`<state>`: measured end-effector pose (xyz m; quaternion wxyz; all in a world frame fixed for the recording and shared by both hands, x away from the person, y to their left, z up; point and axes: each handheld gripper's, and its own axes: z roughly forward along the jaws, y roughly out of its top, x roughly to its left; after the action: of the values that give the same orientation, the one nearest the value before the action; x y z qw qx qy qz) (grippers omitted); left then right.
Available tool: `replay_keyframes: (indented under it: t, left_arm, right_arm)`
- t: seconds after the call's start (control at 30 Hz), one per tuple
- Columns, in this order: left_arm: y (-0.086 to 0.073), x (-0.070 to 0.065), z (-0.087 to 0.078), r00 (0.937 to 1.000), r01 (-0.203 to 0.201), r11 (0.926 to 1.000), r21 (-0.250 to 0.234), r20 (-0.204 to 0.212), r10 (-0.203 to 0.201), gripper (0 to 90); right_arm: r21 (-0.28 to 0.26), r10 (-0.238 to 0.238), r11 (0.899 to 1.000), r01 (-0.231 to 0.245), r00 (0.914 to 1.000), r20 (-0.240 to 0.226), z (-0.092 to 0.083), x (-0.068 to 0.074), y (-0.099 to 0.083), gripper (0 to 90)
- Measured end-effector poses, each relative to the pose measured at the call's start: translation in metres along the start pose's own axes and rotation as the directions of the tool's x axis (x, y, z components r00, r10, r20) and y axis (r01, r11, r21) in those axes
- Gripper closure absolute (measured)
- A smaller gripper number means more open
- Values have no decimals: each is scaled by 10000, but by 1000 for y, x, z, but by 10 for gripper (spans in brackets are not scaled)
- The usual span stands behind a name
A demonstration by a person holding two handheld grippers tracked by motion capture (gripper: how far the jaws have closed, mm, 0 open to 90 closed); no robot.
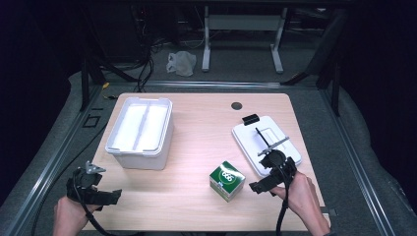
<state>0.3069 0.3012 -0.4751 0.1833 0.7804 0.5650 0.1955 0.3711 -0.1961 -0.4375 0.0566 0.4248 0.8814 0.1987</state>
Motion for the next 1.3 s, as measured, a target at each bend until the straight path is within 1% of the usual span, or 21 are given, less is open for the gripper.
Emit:
replay_keyframes:
  t: [0.07, 0.13, 0.17, 0.23, 0.27, 0.33, 0.4, 0.47, 0.5, 0.57, 0.6, 0.73, 0.77, 0.8, 0.87, 0.93, 0.97, 1.0, 1.03, 1.1, 1.3]
  left_arm:
    - [-1, 0, 0, 10000, 6, 10000, 48, 26, -6, 0]
    - [-1, 1, 0, 10000, 10, 10000, 47, 8, -10, 0]
    - [-1, 1, 0, 10000, 17, 10000, 47, -11, -17, 0]
    - [-1, 0, 0, 10000, 18, 10000, 29, 9, -18, 0]
    - [-1, 0, 0, 10000, -19, 10000, -7, 41, 19, 0]
    - [-1, -1, 0, 9999, -47, 10000, -48, 112, 48, 0]
    - [-1, -1, -1, 9999, -59, 9999, -95, 131, 61, 0]
    - [-1, -1, -1, 9999, -62, 9999, -98, 136, 64, 0]
    - [-1, 0, -1, 9999, -57, 9999, -89, 137, 58, 0]
    - [-1, 0, -1, 9999, -52, 10000, -84, 135, 53, 0]
    - [-1, 0, 0, 9999, -46, 10000, -71, 148, 47, 0]
    - [-1, 0, 0, 9999, -57, 10000, -54, 154, 57, 0]
    - [-1, 0, 0, 9999, -55, 10000, -48, 162, 56, 0]
    - [-1, -1, 0, 9998, -68, 10000, -36, 163, 69, 0]
    - [-1, -1, 0, 9998, -74, 10000, -33, 161, 74, 0]
    - [-2, 0, 0, 9999, -74, 10000, -20, 150, 74, 0]
    - [-2, 0, 0, 9999, -74, 10000, -20, 150, 74, 0]
    - [-2, 0, 0, 9999, -58, 10000, -14, 148, 58, 0]
    - [-2, 0, 0, 9999, -58, 10000, -14, 148, 58, 0]
    - [-2, 0, 0, 9999, -68, 10000, -13, 145, 69, 0]
    - [-2, -1, 0, 9998, -108, 9999, 30, 147, 107, 0]
  right_arm:
    - [51, -175, 9998, 175, 9998, -49, 4, 7, 9, 0]
    - [91, -234, 9997, 235, 9997, -52, 5, 9, 12, 0]
    - [136, -371, 9992, 373, 9993, -107, 8, 14, 18, 0]
    - [174, -487, 9987, 488, 9988, -109, 9, 17, 21, 0]
    - [204, -678, 9975, 682, 9976, -170, 13, 22, 27, 0]
    - [220, -741, 9970, 746, 9970, -219, 16, 25, 29, 0]
    - [277, -1046, 9941, 1050, 9944, -153, 23, 32, 37, 0]
    - [329, -1094, 9934, 1101, 9938, -208, 25, 33, 39, 0]
    - [413, -1243, 9913, 1254, 9919, -269, 31, 38, 44, 0]
    - [450, -1333, 9899, 1346, 9906, -311, 34, 40, 46, 0]
    - [531, -1453, 9877, 1470, 9888, -343, 40, 43, 51, 0]
    - [698, -1556, 9849, 1581, 9870, -402, 51, 48, 59, 0]
    - [698, -1556, 9849, 1581, 9870, -402, 51, 48, 59, 0]
    - [785, -1596, 9836, 1622, 9865, -377, 56, 51, 62, 0]
    - [861, -1665, 9819, 1686, 9856, -310, 59, 52, 64, 0]
    - [995, -1655, 9809, 1673, 9859, -260, 66, 55, 68, 0]
    - [995, -1655, 9809, 1673, 9859, -260, 66, 55, 68, 0]
    - [1143, -1743, 9778, 1754, 9845, -201, 71, 55, 69, 0]
    - [1143, -1743, 9778, 1754, 9845, -201, 71, 55, 69, 0]
    - [1272, -1720, 9769, 1716, 9851, -77, 78, 55, 70, 0]
    - [1542, -1778, 9719, 1777, 9840, -133, 90, 56, 69, 0]
